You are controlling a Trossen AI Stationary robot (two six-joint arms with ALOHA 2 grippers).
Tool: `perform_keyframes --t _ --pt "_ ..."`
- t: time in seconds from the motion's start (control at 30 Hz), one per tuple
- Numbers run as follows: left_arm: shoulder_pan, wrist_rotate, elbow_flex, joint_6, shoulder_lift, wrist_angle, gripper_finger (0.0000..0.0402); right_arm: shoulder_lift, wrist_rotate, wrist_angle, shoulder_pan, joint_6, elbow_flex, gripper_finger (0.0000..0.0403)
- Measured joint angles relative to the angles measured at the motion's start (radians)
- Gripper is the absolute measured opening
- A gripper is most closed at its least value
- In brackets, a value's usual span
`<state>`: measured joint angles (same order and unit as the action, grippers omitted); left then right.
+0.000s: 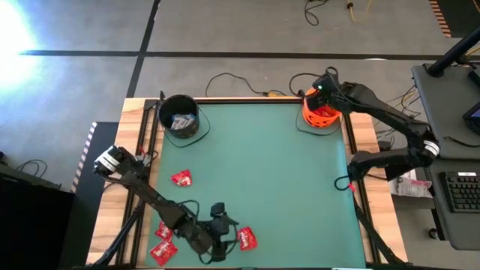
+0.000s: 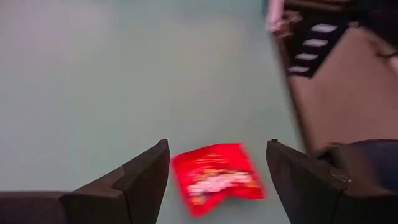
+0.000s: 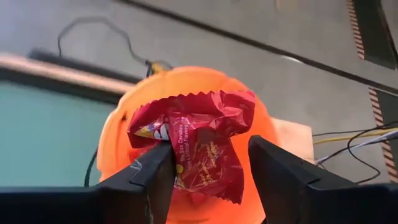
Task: Sort candy by brand, put in halloween buckets
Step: Put the red candy into the orange bucket
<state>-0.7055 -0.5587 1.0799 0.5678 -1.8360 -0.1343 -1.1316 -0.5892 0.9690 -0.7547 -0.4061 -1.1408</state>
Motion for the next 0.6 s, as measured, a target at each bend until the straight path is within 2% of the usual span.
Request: perform_keyframes --t 0.13,0.3,0.43,0.53,0.6 --pt "-0.060 -0.011 0.021 0.006 -0.001 -0.054 0.0252 0.014 -0.020 -0.035 -0.011 -0.035 0.000 0.0180" --pt "-0.146 -0.171 0.021 0.021 -0.007 -0.108 0.0252 -0.074 -0.014 -0.066 -0.053 -0.109 0.019 0.0178" --pt "-0.201 -0.286 0.021 0.039 -0.026 -0.131 0.0252 -0.179 -0.015 -0.065 -0.091 -0.207 0.047 0.0194" --pt "-0.221 -0.324 0.020 0.081 -0.030 -0.137 0.0252 -0.224 -0.064 -0.072 -0.099 -0.313 0.048 0.0214" --pt "-0.226 -0.327 0.020 0.087 -0.033 -0.136 0.0252 -0.235 -0.040 -0.089 -0.099 -0.380 0.048 0.0225"
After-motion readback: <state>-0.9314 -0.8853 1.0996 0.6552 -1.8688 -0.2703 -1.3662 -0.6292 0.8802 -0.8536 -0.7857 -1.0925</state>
